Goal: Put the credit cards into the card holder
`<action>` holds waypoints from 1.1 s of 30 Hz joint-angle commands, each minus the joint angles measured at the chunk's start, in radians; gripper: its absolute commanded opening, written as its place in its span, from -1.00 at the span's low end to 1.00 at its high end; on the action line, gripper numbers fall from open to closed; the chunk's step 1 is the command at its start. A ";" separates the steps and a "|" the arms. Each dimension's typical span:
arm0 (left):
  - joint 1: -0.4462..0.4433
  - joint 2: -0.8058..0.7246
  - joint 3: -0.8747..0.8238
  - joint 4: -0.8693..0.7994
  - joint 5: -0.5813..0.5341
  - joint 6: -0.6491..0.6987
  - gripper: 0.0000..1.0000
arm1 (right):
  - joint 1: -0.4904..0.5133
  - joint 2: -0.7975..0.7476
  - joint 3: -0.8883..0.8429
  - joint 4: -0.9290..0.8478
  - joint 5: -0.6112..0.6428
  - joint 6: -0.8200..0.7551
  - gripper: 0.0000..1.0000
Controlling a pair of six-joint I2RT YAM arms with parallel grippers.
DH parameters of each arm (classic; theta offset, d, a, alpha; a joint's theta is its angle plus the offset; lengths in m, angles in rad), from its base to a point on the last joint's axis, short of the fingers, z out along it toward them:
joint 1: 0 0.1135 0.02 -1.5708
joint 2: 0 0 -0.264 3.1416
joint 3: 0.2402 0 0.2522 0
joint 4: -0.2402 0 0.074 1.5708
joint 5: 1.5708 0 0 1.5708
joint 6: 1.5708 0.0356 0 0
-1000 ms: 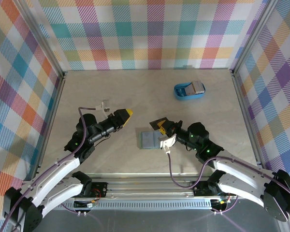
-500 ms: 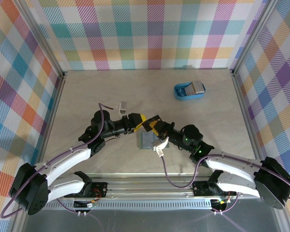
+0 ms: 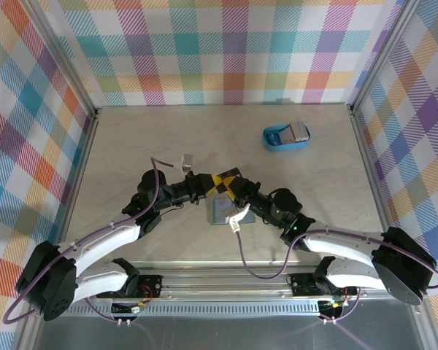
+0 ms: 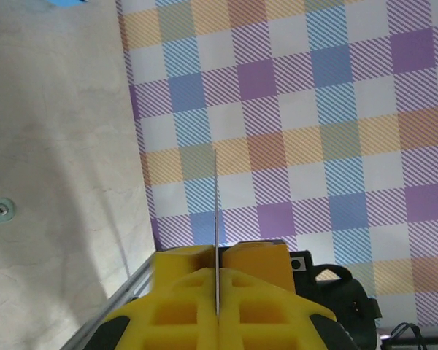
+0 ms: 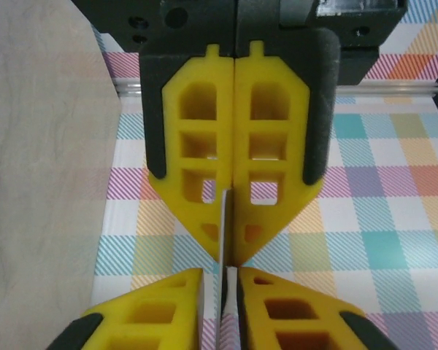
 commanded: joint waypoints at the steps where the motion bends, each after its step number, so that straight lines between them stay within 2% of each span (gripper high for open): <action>1: -0.004 -0.021 -0.017 0.091 -0.037 0.010 -1.00 | 0.011 0.010 0.007 0.137 0.112 0.205 -0.39; 3: 0.002 -0.046 -0.009 0.042 -0.073 0.044 -1.00 | 0.012 -0.004 -0.028 0.181 0.187 0.371 -0.16; 5: 0.009 -0.083 -0.003 -0.011 -0.119 0.078 -1.00 | 0.012 -0.049 -0.055 0.132 0.250 0.591 -0.05; 8: 0.024 -0.151 0.002 -0.095 -0.194 0.142 -1.00 | 0.005 -0.176 -0.029 -0.207 0.242 1.006 0.13; 10: 0.027 -0.192 0.011 -0.161 -0.246 0.197 -1.00 | -0.012 -0.248 -0.003 -0.398 0.213 1.337 0.13; 13: 0.028 -0.220 0.020 -0.214 -0.291 0.249 -1.00 | -0.097 -0.329 -0.009 -0.494 -0.001 1.849 0.09; 15: 0.028 -0.221 0.014 -0.209 -0.309 0.256 -1.00 | -0.185 -0.324 -0.007 -0.514 -0.165 2.141 0.10; 17: 0.029 -0.212 0.001 -0.178 -0.321 0.255 -1.00 | -0.256 -0.288 0.004 -0.517 -0.289 2.367 0.09; 20: 0.028 -0.194 -0.014 -0.142 -0.325 0.251 -1.00 | -0.290 -0.229 0.003 -0.430 -0.412 2.565 0.07; 23: 0.017 -0.178 -0.016 -0.118 -0.312 0.257 -1.00 | -0.292 -0.185 -0.006 -0.329 -0.460 2.717 0.09; 28: 0.004 -0.172 -0.021 -0.118 -0.340 0.266 -1.00 | -0.292 -0.151 -0.027 -0.173 -0.466 2.885 0.14; 33: 0.001 -0.168 -0.021 -0.106 -0.352 0.276 -1.00 | -0.292 -0.158 -0.021 -0.147 -0.416 2.950 0.18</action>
